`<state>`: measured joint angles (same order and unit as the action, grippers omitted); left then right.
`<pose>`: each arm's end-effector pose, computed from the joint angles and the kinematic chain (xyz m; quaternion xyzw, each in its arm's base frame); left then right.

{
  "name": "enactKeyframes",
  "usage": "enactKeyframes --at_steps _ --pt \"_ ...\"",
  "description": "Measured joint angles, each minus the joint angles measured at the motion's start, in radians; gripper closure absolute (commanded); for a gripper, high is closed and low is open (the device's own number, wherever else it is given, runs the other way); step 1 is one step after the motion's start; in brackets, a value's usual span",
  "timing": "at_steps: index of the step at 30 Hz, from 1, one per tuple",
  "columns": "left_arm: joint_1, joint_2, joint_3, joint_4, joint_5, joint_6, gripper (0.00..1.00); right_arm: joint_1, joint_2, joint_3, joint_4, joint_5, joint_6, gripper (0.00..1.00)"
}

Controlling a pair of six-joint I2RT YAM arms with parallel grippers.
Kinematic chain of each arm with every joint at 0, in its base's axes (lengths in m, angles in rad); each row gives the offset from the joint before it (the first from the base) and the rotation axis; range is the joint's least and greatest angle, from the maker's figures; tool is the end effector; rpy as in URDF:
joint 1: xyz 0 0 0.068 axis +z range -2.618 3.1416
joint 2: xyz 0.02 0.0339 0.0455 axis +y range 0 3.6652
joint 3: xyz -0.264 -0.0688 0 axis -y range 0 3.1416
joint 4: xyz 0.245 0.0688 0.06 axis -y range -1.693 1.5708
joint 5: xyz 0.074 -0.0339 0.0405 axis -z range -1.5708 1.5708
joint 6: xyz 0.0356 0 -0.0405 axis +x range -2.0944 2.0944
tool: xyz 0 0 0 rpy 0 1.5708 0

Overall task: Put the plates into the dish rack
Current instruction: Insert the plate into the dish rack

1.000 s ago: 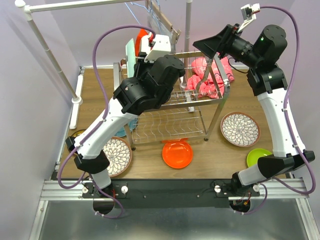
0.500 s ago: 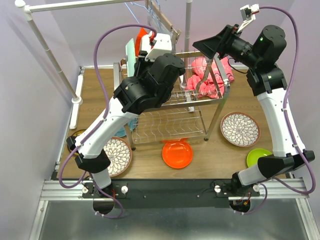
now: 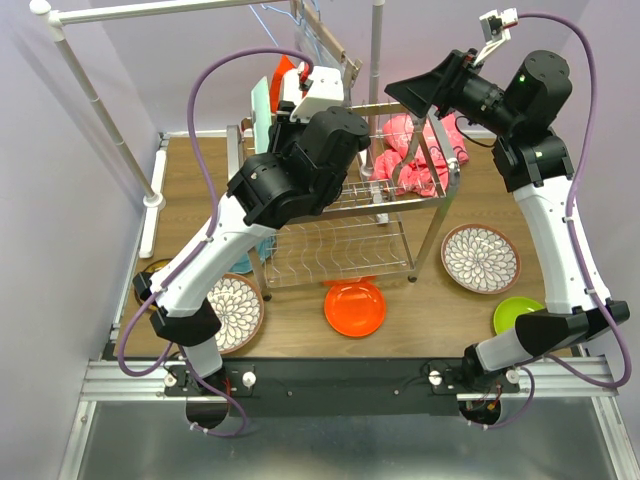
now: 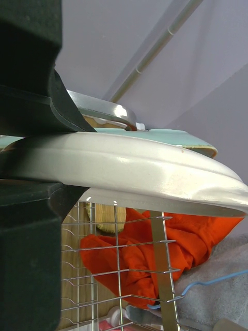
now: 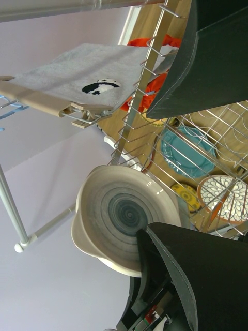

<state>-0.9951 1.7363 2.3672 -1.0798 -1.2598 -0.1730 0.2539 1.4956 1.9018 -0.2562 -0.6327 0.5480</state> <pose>0.1931 -0.2352 0.5300 -0.0139 0.7525 0.1791 0.6337 0.2881 0.0965 0.5440 -0.1425 0.6476 0.4680 0.5842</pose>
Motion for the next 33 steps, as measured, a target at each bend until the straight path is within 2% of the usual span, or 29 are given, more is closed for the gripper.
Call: enactKeyframes --at_steps 7,17,33 --pt "-0.002 -0.001 0.0 -0.009 -0.001 -0.016 1.0 0.0 0.0 0.0 0.0 0.0 0.0 0.1" --pt "-0.002 -0.033 -0.028 -0.067 -0.006 -0.13 1.0 0.0 0.0 0.0 0.0 0.0 0.0 0.1" --pt "-0.003 -0.055 -0.048 -0.075 -0.007 -0.184 0.98 0.0 0.0 0.0 0.0 0.0 0.0 0.1"
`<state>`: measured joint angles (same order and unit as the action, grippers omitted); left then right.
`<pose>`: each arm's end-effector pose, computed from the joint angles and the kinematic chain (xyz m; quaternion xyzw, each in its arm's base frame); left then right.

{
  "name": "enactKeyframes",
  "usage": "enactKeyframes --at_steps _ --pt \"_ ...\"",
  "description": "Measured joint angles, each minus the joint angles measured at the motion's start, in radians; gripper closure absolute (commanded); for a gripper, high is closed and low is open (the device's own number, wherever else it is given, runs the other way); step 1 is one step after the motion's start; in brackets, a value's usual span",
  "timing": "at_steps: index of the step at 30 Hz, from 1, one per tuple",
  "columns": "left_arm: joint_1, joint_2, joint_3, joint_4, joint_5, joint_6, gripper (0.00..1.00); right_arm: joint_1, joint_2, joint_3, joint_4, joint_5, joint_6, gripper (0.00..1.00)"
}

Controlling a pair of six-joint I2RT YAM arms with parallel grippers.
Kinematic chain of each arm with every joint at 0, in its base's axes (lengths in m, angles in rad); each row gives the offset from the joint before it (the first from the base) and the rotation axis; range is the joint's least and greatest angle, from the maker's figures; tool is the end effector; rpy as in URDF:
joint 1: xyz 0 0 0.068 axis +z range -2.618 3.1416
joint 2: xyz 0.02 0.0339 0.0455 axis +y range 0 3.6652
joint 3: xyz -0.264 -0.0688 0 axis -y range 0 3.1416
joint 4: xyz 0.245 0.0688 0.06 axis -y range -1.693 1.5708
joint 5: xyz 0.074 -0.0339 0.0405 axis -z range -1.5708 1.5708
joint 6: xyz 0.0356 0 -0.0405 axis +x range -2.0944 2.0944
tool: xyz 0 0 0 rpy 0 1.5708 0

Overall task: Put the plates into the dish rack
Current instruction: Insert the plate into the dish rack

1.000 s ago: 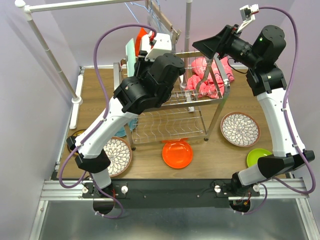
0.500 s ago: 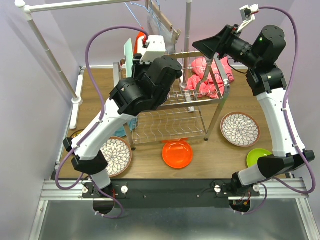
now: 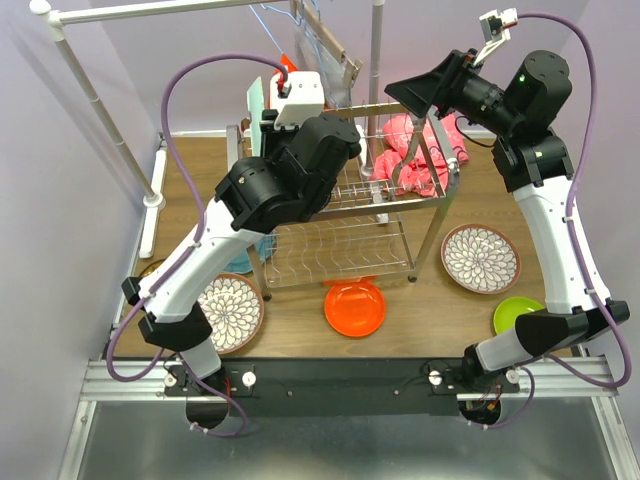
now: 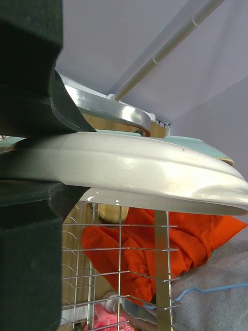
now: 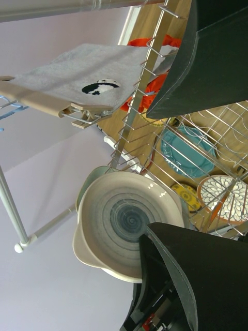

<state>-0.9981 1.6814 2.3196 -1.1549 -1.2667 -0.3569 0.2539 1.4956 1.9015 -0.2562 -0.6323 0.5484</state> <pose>0.1823 -0.2201 0.5282 -0.0630 0.7550 0.1444 0.6365 0.2881 0.0965 0.5439 -0.1422 0.6478 0.4680 0.5841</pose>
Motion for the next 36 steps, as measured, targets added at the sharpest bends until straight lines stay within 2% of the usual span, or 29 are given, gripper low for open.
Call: enactKeyframes --at_steps 11,15,18,28,36 --pt "0.0 -0.058 -0.1 0.028 -0.017 -0.082 0.88 0.0 0.0 0.0 0.0 0.0 0.0 0.1" --pt "0.0 -0.077 -0.125 0.034 -0.017 -0.1 0.78 0.0 0.0 0.0 0.0 0.0 0.0 0.1" --pt "0.001 -0.079 -0.129 0.033 -0.018 -0.104 0.77 0.0 0.0 0.0 0.0 0.0 0.0 0.1" --pt "0.001 -0.079 -0.13 0.035 -0.02 -0.111 0.58 0.0 0.0 -0.006 0.0 0.0 0.0 0.1" --pt "0.002 -0.08 -0.138 0.034 -0.013 -0.126 0.53 0.0 0.0 -0.007 0.0 0.001 0.0 0.1"
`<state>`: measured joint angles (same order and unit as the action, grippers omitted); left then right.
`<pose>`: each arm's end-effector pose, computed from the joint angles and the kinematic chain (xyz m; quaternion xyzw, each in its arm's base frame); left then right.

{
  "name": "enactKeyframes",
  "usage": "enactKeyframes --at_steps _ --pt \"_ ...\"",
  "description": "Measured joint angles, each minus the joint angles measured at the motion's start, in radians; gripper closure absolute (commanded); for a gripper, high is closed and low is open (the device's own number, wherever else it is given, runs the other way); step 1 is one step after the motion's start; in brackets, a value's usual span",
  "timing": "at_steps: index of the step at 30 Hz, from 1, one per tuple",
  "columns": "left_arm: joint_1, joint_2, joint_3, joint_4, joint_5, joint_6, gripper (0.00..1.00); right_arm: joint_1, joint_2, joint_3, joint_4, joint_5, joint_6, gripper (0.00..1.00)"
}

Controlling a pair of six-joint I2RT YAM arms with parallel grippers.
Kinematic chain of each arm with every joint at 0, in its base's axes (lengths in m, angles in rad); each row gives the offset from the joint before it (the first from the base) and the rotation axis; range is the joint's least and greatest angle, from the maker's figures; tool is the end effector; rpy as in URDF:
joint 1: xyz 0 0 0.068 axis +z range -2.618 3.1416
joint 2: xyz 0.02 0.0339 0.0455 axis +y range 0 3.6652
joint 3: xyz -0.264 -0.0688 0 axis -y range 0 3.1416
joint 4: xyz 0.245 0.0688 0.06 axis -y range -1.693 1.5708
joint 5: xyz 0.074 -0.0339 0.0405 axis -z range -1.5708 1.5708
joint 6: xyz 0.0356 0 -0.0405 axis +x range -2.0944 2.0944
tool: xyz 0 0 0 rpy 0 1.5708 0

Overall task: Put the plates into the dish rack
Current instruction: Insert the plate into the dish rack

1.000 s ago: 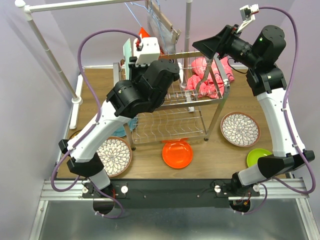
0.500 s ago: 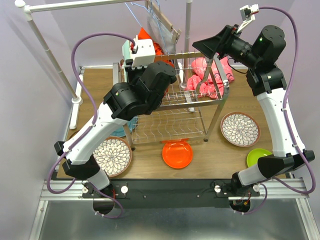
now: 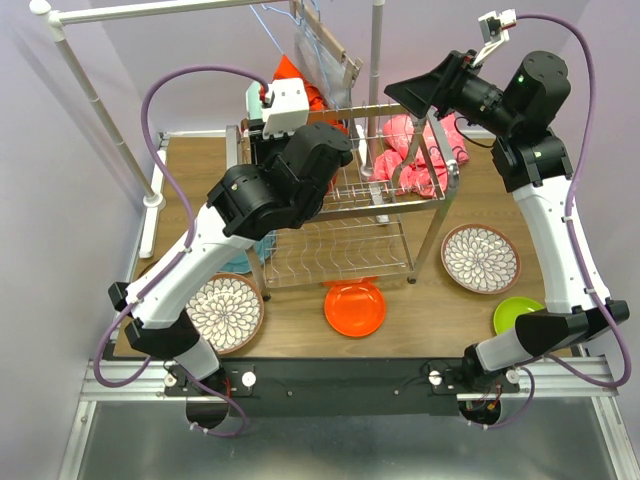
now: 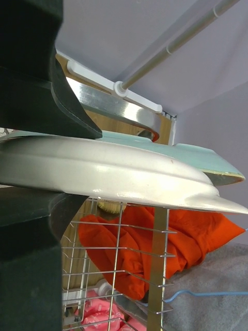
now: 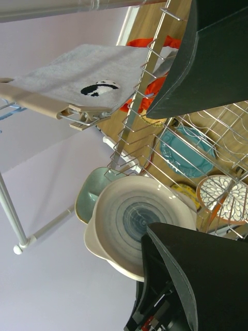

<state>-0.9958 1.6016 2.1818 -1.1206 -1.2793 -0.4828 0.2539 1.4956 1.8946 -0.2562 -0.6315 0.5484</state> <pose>0.1767 -0.2100 0.5185 -0.1074 0.7499 0.1175 0.6421 0.2893 0.0968 0.5418 -0.1408 0.6502 0.4677 0.5820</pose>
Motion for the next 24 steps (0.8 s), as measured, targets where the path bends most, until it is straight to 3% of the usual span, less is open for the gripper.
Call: enactKeyframes --at_steps 3,10,24 --pt "0.001 -0.001 0.0 0.0 0.006 -0.008 0.52 0.0 0.0 0.0 0.0 0.0 0.0 0.1" --pt "0.001 -0.001 0.0 -0.003 0.021 -0.02 0.36 0.0 -0.006 -0.006 0.0 0.006 0.0 0.1" --pt "0.001 -0.006 0.029 0.03 0.05 0.006 0.29 0.0 -0.013 -0.01 0.0 0.009 0.0 0.1"
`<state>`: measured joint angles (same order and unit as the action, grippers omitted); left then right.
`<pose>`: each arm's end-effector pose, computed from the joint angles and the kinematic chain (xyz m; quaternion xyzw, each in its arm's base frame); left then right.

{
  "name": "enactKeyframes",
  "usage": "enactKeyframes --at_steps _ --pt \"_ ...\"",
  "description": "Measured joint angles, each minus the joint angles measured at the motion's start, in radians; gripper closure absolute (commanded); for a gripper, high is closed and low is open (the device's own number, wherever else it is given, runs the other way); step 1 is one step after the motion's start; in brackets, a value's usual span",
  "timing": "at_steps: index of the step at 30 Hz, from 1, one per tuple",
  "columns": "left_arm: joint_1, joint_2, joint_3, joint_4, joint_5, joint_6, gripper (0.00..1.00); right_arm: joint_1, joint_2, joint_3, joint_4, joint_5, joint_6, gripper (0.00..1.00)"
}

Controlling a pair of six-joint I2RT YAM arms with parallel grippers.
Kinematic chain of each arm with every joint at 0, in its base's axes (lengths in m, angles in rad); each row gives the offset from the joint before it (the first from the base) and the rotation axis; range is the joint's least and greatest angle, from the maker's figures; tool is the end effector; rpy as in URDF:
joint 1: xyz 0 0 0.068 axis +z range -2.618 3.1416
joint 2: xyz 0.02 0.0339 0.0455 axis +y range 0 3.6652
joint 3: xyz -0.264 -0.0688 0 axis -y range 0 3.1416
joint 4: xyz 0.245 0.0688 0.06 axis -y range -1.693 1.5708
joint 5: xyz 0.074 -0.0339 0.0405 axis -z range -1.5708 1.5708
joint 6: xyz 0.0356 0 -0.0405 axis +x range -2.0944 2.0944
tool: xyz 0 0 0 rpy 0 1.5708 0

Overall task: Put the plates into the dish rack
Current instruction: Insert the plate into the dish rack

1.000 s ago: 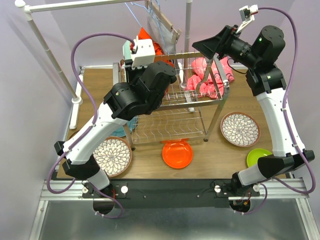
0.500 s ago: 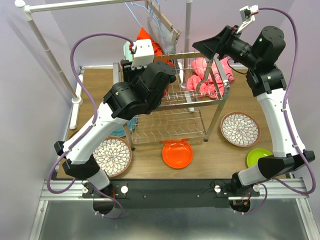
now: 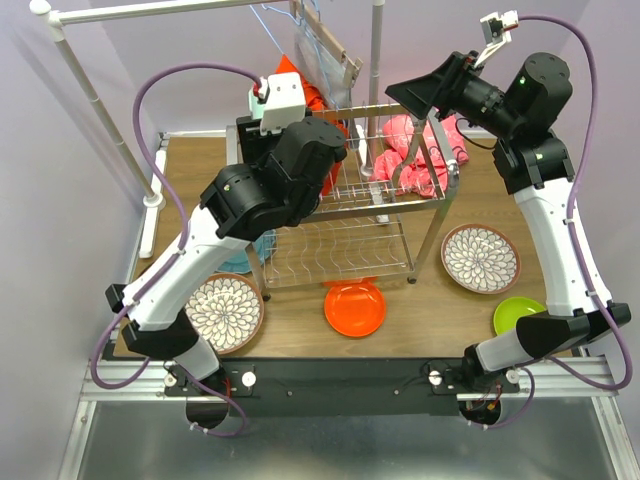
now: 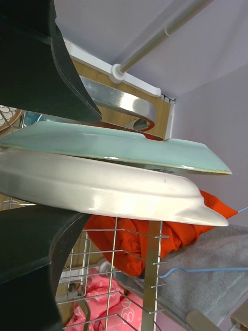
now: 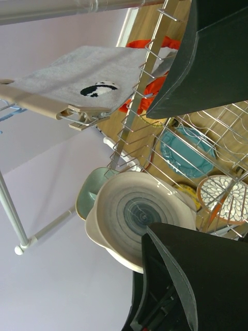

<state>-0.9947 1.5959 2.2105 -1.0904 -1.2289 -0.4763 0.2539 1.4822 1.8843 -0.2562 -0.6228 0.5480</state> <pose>0.1744 -0.2070 0.5283 -0.1113 0.7513 0.0796 0.6457 0.2856 0.0956 0.5425 -0.1382 0.6495 0.4656 0.5851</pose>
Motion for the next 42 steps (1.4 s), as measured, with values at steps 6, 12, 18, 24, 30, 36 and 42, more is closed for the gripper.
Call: enactKeyframes --at_steps 6,12,18,24,30,36,42 --pt "0.0 -0.025 0.003 0.055 0.02 0.032 0.25 0.0 0.0 -0.001 0.0 0.0 0.0 0.1" --pt "0.0 -0.056 0.003 0.091 0.06 0.047 0.25 0.0 0.0 -0.001 0.0 0.0 0.0 0.1" --pt "0.0 -0.067 -0.002 0.131 0.091 0.067 0.25 0.0 0.0 -0.001 0.0 0.0 0.0 0.1" --pt "0.0 -0.077 -0.014 0.164 0.113 0.083 0.25 0.0 0.0 -0.001 0.0 0.0 0.0 0.1" --pt "0.0 -0.078 -0.03 0.177 0.121 0.087 0.25 0.0 0.0 -0.002 0.0 0.0 0.0 0.1" --pt "0.001 -0.078 -0.039 0.185 0.13 0.094 0.24 0.0 0.0 -0.004 0.0 0.0 0.0 0.1" --pt "0.001 -0.075 -0.044 0.174 0.126 0.101 0.25 0.0 0.0 -0.014 0.0 0.0 0.0 0.1"
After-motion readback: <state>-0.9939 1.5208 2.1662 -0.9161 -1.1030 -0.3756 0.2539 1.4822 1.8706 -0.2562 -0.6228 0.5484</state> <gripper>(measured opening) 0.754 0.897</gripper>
